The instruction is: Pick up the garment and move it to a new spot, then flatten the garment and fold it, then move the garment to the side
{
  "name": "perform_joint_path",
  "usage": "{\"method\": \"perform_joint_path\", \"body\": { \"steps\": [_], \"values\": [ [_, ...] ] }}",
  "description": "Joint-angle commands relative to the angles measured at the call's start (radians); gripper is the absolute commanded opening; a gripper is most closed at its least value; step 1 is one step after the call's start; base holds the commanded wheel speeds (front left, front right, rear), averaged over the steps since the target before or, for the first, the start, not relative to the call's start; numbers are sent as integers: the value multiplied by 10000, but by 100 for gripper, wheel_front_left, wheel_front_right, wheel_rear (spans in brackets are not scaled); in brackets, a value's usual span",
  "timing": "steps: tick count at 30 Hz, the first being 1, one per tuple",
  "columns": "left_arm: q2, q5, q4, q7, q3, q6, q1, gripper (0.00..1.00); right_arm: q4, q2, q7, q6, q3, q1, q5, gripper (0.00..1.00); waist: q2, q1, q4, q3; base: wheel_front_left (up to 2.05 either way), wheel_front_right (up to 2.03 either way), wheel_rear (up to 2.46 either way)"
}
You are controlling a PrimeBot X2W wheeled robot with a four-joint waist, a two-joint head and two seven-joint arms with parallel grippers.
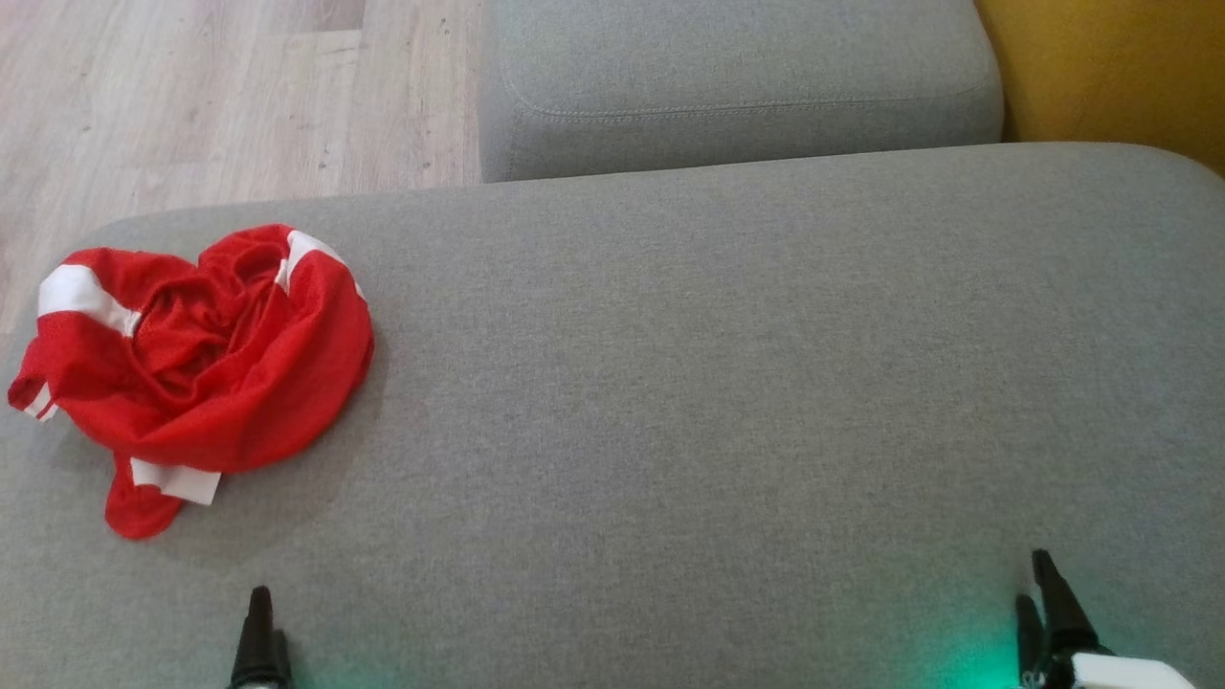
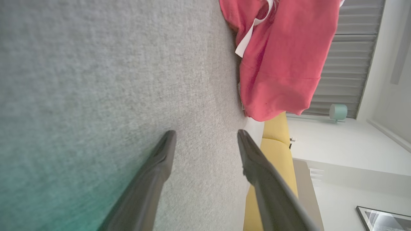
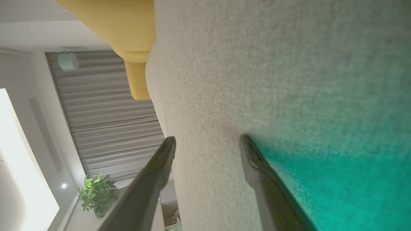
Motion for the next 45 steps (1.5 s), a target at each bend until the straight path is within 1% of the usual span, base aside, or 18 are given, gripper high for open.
{"method": "perform_joint_path", "body": {
  "steps": [1, 5, 9, 20, 24, 29, 35, 41, 45],
  "values": [
    [28, 141, -284, -82, -62, -14, -158, 100, -302, -102, -67, -1, 162, -247, -105, 100, -1, 0, 1, 1, 0, 0, 0],
    [36, 674, -518, -199, -106, -15, -201, 100, -507, -156, -188, -1, 336, -344, -546, 100, -1, 0, 2, 8, 0, 0, 0],
    [44, 1428, -832, -315, -189, 4, -254, 100, -708, -207, -306, -2, 530, -437, -1190, 100, -1, 0, 2, 17, 0, 0, 0],
    [68, 3746, -1607, -637, -805, 416, -440, 100, -1263, -297, -630, -2, 1052, -685, -3299, 100, -1, 0, 18, 38, 0, 0, 0],
    [167, 4483, -1834, -754, -1088, 629, -546, 100, -1434, -337, -748, -3, 1314, -775, -3977, 100, -1, 0, 13, 50, 0, 0, 0],
    [374, 5280, -2130, -901, -1540, 1016, -717, 100, -1635, -354, -896, -3, 1549, -875, -4800, 100, -1, 0, -3, 58, 0, 0, 0],
    [585, 5917, -2353, -1077, -2034, 1431, -868, 100, -1796, -412, -1073, -3, 1876, -975, -5613, 100, -1, 0, -1, 39, 0, 0, 0],
    [715, 6552, -2212, -1253, -2334, 1793, -964, 100, -1980, -425, -1250, -4, 2100, -1066, -6507, 100, -1, 0, 12, -8, 0, 0, 0],
    [764, 6894, -2223, -1339, -2467, 1954, -1031, 100, -2048, -403, -1338, -4, 2174, -1092, -6904, 100, -1, 0, 12, -30, 0, 0, 0]
  ]
}}
